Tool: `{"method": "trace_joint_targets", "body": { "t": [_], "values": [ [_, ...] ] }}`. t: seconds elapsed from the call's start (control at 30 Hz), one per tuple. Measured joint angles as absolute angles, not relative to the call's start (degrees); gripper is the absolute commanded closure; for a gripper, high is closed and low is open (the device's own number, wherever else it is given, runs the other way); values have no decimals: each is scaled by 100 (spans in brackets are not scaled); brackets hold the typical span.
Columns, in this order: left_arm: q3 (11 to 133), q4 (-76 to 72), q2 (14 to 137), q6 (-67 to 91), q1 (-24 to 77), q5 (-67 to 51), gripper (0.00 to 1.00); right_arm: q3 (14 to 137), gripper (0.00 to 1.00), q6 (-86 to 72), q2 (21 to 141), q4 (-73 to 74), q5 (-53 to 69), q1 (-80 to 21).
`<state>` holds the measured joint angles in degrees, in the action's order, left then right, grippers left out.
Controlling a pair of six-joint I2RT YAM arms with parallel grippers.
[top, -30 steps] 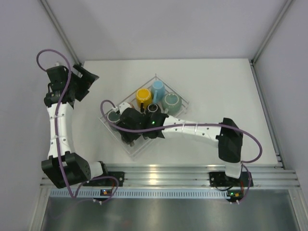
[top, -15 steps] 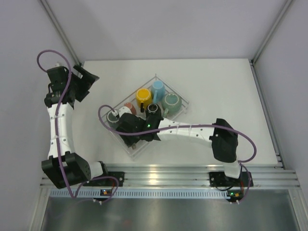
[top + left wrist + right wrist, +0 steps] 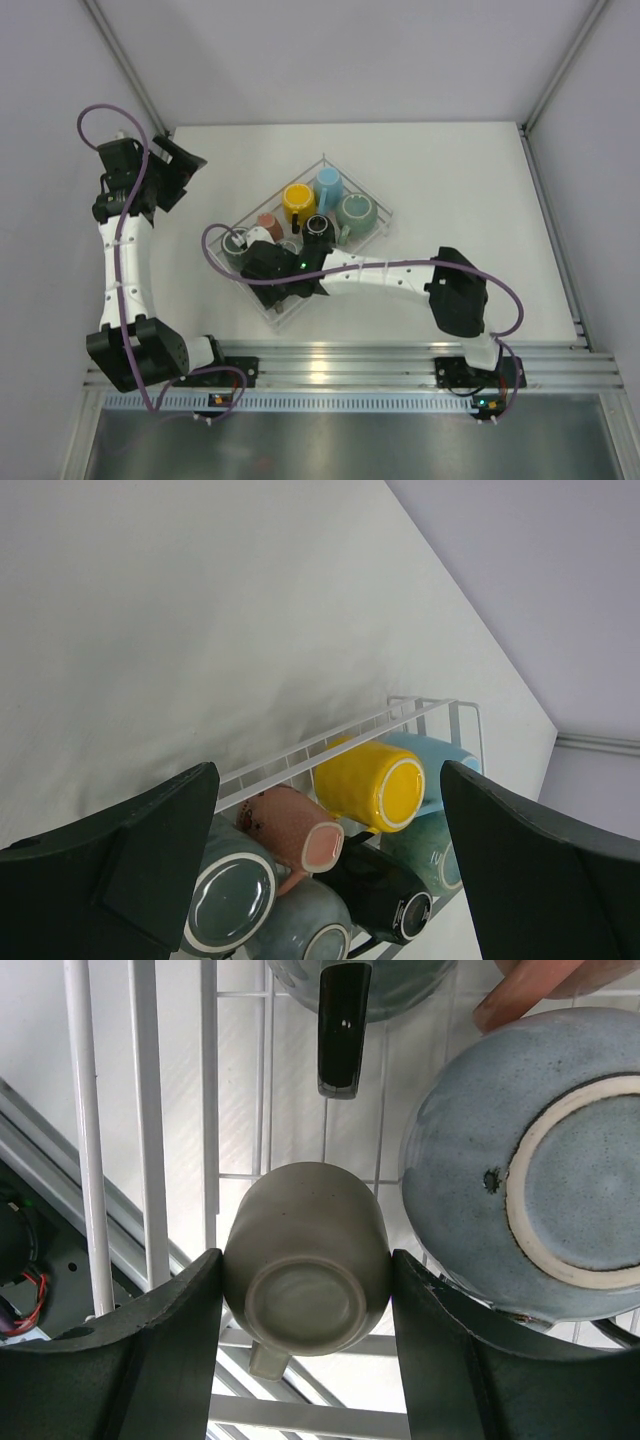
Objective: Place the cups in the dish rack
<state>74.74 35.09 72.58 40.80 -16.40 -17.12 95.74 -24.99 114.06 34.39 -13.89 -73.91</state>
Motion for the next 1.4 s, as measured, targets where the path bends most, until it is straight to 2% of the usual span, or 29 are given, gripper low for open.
{"method": "trace_joint_targets", "body": {
  "t": [0.03, 0.67, 1.2, 1.4],
  "values": [
    [7474, 3509, 7258, 4082, -1640, -1715, 2, 9574, 56, -2506, 11406, 3439, -1402, -7397],
    [7470, 3472, 7258, 4084, -1640, -1715, 2, 9623, 43, -2508, 11428, 3686, -1455, -7408],
    [7441, 3472, 7212, 4084, -1640, -1715, 2, 9686, 26, -2502, 11520, 3691, -1426, -7413],
    [7437, 3470, 7135, 4049, -1640, -1778, 2, 9692, 26, -2488, 11520, 3706, -1452, -7415]
  ]
}}
